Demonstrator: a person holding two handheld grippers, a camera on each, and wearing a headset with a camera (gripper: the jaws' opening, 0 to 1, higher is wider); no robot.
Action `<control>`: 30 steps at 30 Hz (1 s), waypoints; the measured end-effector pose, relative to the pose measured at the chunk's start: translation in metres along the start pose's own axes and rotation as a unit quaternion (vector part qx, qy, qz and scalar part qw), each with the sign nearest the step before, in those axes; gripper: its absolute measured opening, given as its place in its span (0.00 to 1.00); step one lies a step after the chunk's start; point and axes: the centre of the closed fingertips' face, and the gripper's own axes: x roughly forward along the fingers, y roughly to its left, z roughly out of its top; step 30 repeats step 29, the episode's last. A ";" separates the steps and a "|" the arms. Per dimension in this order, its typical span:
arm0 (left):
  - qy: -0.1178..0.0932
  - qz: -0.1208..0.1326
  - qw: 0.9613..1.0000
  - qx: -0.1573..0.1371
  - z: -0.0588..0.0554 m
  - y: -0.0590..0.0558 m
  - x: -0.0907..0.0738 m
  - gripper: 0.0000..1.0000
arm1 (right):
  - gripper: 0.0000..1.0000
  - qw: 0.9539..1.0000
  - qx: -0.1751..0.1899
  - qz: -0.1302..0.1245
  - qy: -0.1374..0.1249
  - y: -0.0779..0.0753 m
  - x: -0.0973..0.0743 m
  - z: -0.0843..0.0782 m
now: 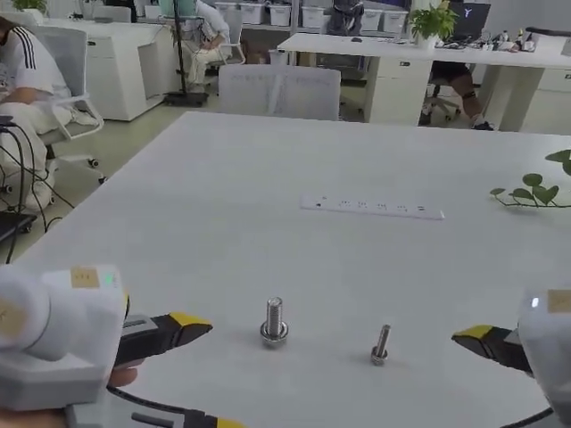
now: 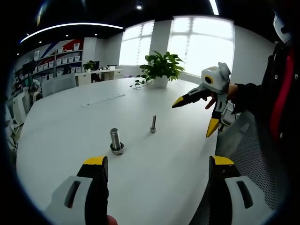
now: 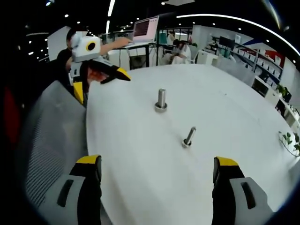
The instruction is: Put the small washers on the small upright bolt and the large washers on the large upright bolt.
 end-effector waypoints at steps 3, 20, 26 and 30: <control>0.001 0.001 1.000 -0.004 -0.002 0.001 0.000 0.89 | 1.00 1.000 0.002 -0.003 0.002 -0.001 0.000 -0.003; 0.019 0.010 0.999 -0.028 -0.026 0.009 0.000 0.89 | 1.00 1.000 0.014 -0.010 -0.011 0.001 0.001 -0.002; 0.020 0.011 0.999 -0.028 -0.027 0.010 -0.001 0.89 | 1.00 1.000 0.012 -0.011 -0.012 0.001 0.001 -0.002; 0.019 0.010 0.999 -0.028 -0.026 0.009 -0.001 0.89 | 1.00 1.000 0.012 -0.012 -0.014 0.001 0.000 -0.001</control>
